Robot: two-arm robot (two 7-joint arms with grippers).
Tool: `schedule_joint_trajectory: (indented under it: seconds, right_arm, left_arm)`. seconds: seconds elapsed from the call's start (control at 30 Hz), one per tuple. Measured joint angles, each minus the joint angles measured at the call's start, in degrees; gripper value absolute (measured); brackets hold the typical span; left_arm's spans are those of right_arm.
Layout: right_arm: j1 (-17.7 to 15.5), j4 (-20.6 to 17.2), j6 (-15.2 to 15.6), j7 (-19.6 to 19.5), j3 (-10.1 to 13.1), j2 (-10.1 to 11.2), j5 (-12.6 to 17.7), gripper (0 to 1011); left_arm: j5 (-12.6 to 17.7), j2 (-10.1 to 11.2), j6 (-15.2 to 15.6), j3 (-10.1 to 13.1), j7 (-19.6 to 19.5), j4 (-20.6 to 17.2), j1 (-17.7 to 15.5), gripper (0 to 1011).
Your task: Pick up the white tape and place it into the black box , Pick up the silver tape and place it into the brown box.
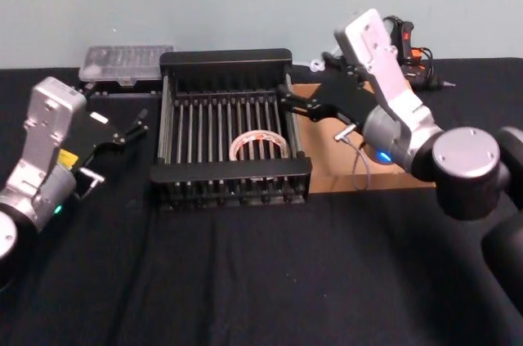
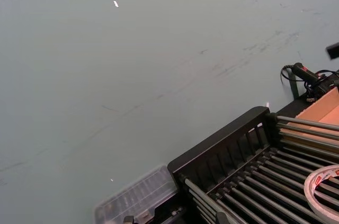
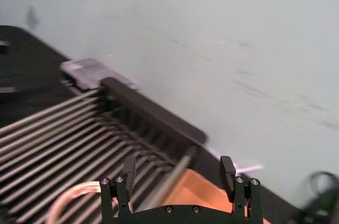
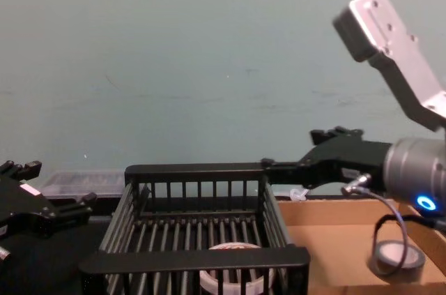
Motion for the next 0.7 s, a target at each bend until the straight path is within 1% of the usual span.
schedule_joint_trajectory:
  seconds: [0.1, 0.13, 0.23, 0.5, 0.53, 0.7]
  right_arm:
    - [-1.48, -1.0, -1.1, -2.41, 0.9, -0.03, -1.19, 1003]
    - [-2.48, -1.58, -1.83, -3.88, 1.49, -0.08, -1.85, 1003]
    - [-4.38, -2.65, -3.26, -6.63, 2.73, -0.22, -3.0, 1002]
    - [-8.72, -4.64, -4.99, -10.81, 5.73, -0.57, -4.43, 1003]
    - [-9.52, -4.9, -5.07, -11.39, 6.23, -0.69, -4.66, 1002]
    - [-11.48, -5.5, -5.01, -12.71, 7.85, -1.08, -4.94, 1002]
  left_arm:
    - [0.0, 0.0, 0.0, 0.0, 0.0, 0.0, 0.0, 1002]
    - [0.0, 0.0, 0.0, 0.0, 0.0, 0.0, 0.0, 1001]
    - [0.0, 0.0, 0.0, 0.0, 0.0, 0.0, 0.0, 1001]
    - [0.0, 0.0, 0.0, 0.0, 0.0, 0.0, 0.0, 1001]
    - [0.0, 0.0, 0.0, 0.0, -0.01, 0.0, 0.0, 1001]
    - [0.0, 0.0, 0.0, 0.0, 0.0, 0.0, 0.0, 1001]
